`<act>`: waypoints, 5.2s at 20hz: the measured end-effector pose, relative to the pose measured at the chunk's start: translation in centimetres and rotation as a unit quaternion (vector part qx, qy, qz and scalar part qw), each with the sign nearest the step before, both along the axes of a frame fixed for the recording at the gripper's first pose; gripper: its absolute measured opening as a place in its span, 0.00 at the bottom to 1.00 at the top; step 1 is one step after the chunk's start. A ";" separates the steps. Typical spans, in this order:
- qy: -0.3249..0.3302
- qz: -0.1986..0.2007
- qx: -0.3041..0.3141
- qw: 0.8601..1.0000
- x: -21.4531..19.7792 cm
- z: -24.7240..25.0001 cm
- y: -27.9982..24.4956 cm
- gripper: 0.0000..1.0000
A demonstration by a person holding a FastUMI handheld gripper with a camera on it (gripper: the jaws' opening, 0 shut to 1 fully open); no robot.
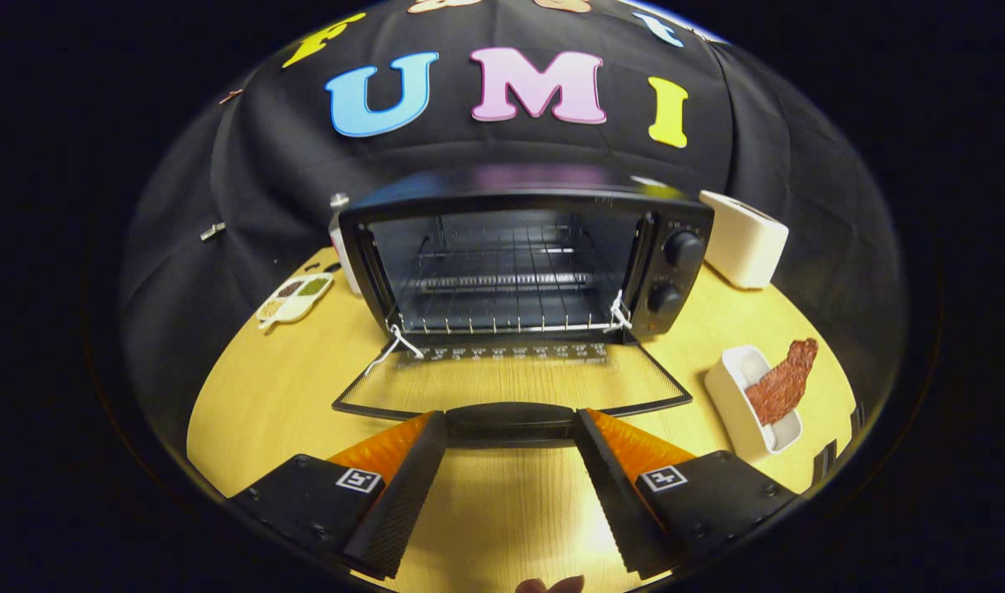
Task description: Open the toaster oven, put the food inside, and close the toaster oven door.
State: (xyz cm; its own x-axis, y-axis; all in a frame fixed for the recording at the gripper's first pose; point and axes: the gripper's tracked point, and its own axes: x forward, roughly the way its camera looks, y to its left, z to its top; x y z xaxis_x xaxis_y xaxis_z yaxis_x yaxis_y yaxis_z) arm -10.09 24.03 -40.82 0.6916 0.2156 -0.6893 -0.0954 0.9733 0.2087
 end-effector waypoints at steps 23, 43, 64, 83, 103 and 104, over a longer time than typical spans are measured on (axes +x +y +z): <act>0.003 0.112 0.067 0.991 0.2 9.5 -9.7 0.99; 0.272 0.128 0.146 0.943 6.8 -0.1 -32.2 0.97; 0.331 0.214 0.206 0.896 6.4 -4.2 -29.6 0.12; 0.117 0.029 0.355 0.927 2.0 13.0 -14.7 0.11; 0.088 -0.138 0.383 0.909 15.6 2.1 0.5 0.11; 0.093 -0.142 0.375 0.911 15.6 1.3 0.5 0.11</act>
State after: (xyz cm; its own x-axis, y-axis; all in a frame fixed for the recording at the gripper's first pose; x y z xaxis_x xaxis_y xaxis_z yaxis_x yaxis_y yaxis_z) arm 5.56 24.54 -39.51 0.6786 0.5050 -0.5334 0.2437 0.5302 0.8121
